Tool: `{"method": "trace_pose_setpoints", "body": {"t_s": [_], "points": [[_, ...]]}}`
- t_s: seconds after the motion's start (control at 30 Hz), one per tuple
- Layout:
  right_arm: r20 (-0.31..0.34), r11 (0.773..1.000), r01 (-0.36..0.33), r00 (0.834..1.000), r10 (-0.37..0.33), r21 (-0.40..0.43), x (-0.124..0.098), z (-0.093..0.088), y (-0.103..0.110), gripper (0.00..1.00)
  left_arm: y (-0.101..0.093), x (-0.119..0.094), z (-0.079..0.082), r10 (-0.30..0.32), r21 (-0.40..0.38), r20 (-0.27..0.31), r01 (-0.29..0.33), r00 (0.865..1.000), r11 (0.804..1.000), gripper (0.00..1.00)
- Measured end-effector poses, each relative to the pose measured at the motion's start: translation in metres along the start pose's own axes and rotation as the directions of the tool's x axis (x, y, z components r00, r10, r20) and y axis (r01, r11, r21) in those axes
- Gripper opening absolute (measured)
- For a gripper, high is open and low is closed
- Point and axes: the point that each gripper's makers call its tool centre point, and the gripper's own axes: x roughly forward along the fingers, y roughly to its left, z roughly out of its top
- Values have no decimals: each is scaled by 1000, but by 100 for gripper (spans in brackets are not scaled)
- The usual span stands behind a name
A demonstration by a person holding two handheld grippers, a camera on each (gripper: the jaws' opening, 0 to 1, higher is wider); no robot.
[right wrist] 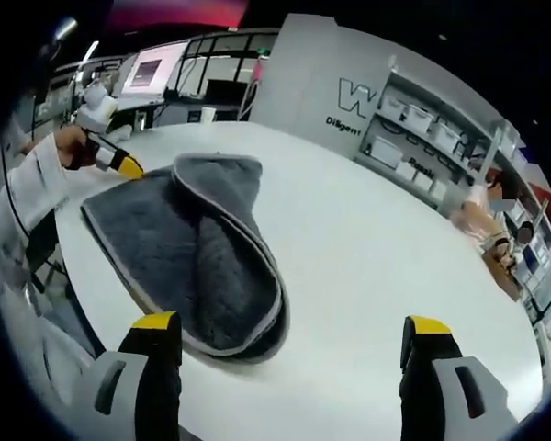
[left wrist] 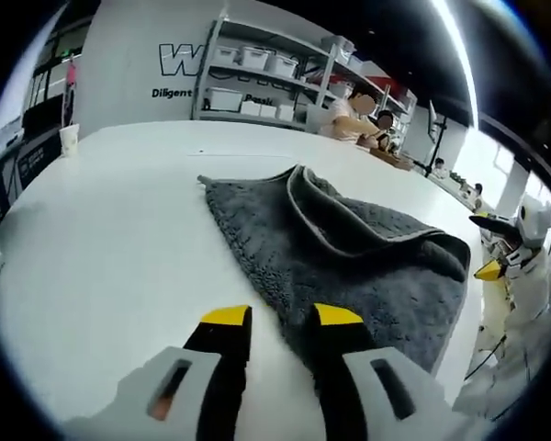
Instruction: Open the folded towel by lifting each exposed corner and separating the folded layers until the towel lies flat within the target outline without major curled edges
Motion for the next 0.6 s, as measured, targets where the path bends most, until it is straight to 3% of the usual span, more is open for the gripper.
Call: {"method": "trace_pose_setpoints", "body": {"t_s": [0.13,0.3,0.43,0.6], "points": [[-4,1000,-11,1000,11,-2,2,-1,3,99,-7,-8,-4,-1,30,-16,2,1000,1000,54],[-4,1000,-19,1000,19,-11,3,1,6,99,-18,-19,-6,-34,25,-1,34,999,999,65],[4,1000,-20,1000,20,-16,3,5,8,99,-20,-28,-5,-30,15,14,30,999,999,82],[11,999,-28,1000,28,-29,4,10,12,99,-21,-36,-5,-24,9,30,23,999,1000,96]]}}
